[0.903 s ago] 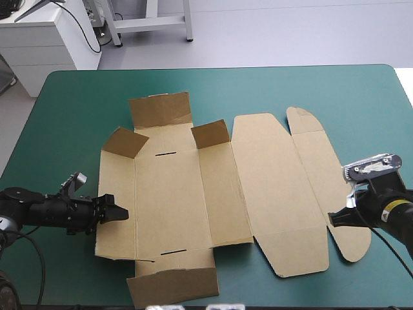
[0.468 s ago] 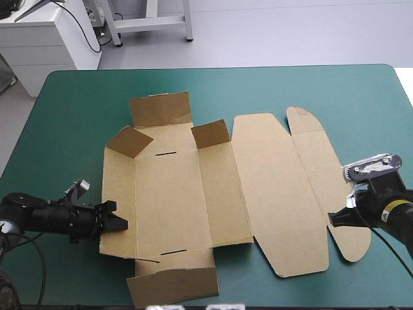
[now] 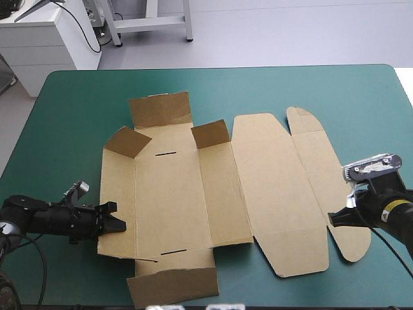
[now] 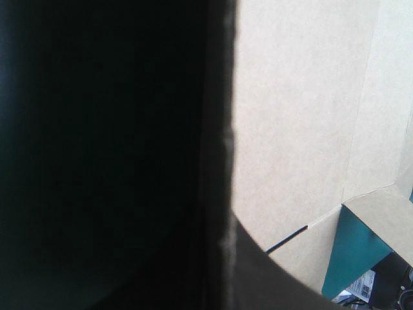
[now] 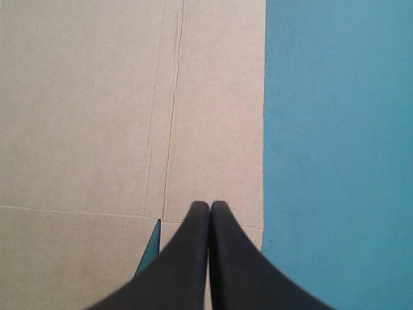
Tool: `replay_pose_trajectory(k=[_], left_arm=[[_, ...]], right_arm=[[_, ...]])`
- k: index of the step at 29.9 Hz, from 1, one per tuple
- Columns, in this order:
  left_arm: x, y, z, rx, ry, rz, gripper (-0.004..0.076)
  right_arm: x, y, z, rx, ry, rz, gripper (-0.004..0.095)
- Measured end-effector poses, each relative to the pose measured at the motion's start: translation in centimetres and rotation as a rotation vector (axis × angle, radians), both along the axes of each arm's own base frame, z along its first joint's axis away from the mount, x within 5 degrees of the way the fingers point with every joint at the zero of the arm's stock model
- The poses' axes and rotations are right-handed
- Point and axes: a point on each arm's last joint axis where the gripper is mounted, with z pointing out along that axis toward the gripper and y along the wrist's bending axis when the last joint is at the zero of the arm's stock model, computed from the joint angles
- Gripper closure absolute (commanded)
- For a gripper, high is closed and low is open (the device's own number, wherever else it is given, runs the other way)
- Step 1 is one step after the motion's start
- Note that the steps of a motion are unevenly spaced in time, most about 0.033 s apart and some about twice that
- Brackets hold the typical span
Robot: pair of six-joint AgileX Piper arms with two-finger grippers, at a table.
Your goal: Fold the box
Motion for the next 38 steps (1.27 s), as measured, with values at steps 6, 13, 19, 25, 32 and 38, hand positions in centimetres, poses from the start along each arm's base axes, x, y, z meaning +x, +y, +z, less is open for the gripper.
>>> replay_pose_trajectory(k=[6, 13, 19, 25, 32, 38], left_arm=[[0.2, 0.1, 0.3, 0.0, -0.01, -0.013, 0.0731], [0.8, 0.3, 1.1, 0.01, -0.052, -0.039, 0.0731], [1.8, 0.6, 2.6, 0.064, -0.213, -0.177, 0.0731], [4.6, 0.9, 7.1, 0.166, -0.373, -0.26, 0.0731], [7.4, -2.1, 13.8, 0.383, -0.593, -0.487, 0.0731], [8.6, -6.5, 17.9, 0.607, -0.834, -0.637, 0.0731]], right_arm=[[0.0, 0.0, 0.0, 0.002, 0.001, 0.0, 0.0924], [0.0, 0.0, 0.0, 0.002, 0.001, 0.0, 0.0924], [0.0, 0.0, 0.0, 0.002, 0.001, 0.0, 0.0924], [0.0, 0.0, 0.0, 0.002, 0.001, 0.0, 0.0924], [0.0, -0.1, 0.0, -0.012, -0.003, -0.003, 0.0924], [0.3, 0.0, 0.3, -0.009, -0.046, 0.004, 0.0924]])
